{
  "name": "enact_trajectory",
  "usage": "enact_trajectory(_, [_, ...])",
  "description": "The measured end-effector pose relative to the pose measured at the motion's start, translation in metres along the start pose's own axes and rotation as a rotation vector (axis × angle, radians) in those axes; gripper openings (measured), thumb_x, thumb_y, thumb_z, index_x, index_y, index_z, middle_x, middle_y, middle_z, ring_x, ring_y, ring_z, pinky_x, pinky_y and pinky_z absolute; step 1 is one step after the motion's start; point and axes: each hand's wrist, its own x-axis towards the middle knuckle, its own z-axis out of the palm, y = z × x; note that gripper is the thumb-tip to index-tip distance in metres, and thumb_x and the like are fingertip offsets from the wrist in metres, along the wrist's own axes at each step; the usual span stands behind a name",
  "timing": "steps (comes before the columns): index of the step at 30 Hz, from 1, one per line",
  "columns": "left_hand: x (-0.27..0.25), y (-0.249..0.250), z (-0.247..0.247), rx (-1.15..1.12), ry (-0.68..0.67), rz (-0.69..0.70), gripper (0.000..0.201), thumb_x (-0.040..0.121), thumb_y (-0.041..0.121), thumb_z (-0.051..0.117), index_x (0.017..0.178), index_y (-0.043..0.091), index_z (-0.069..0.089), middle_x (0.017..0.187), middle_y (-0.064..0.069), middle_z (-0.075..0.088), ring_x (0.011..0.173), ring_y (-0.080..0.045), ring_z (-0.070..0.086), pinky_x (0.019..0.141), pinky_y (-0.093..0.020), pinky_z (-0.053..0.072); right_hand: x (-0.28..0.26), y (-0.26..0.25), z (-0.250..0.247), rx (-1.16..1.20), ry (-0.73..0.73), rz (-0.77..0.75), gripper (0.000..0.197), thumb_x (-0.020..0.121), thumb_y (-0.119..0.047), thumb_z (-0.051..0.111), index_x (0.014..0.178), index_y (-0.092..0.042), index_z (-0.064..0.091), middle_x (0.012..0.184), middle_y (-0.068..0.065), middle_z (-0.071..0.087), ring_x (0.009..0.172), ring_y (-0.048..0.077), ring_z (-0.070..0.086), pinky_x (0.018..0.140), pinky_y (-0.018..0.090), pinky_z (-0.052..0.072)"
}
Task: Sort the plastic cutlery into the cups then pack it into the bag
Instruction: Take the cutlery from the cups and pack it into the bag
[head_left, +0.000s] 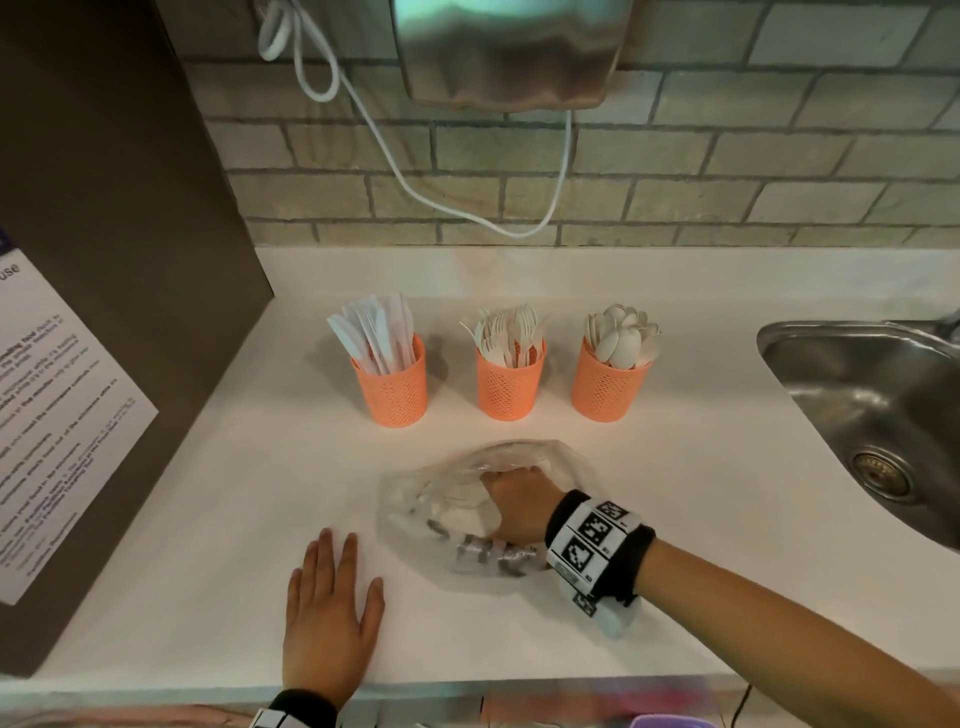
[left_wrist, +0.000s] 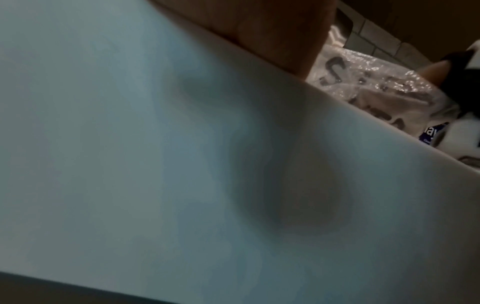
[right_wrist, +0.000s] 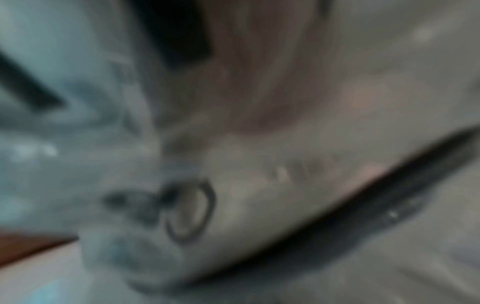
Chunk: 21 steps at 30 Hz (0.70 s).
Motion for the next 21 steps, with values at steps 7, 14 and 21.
enact_trajectory(7, [0.000, 0.000, 0.000, -0.005, 0.010, 0.002, 0.095, 0.083, 0.068, -0.008, 0.136, 0.010, 0.046, 0.145, -0.018, 0.039, 0.133, -0.036, 0.039, 0.107, -0.047, 0.028, 0.014, 0.009, 0.008, 0.037, 0.061, 0.081, 0.049, 0.084, -0.027, 0.059, 0.127, -0.009, 0.044, 0.131, 0.010, 0.054, 0.122, 0.030, 0.047, 0.107, 0.043, 0.032])
enact_trajectory(14, [0.001, -0.002, 0.001, 0.005, -0.001, 0.016, 0.083, 0.089, 0.062, 0.003, 0.134, 0.009, 0.049, 0.143, -0.019, 0.042, 0.130, -0.036, 0.043, 0.104, -0.050, 0.034, 0.009, 0.010, 0.004, 0.088, 0.040, 0.035, 0.023, 0.086, -0.017, 0.058, 0.106, -0.012, 0.049, 0.118, 0.011, 0.062, 0.109, 0.030, 0.055, 0.092, 0.036, 0.041])
enact_trajectory(21, [0.001, -0.002, 0.002, 0.004, 0.013, 0.007, 0.091, 0.086, 0.065, -0.006, 0.135, 0.010, 0.047, 0.144, -0.018, 0.041, 0.131, -0.035, 0.042, 0.106, -0.048, 0.031, 0.010, 0.011, 0.009, 0.150, 0.032, 0.011, 0.025, 0.087, -0.017, 0.059, 0.110, -0.014, 0.050, 0.116, 0.014, 0.062, 0.091, 0.024, 0.054, 0.076, 0.030, 0.040])
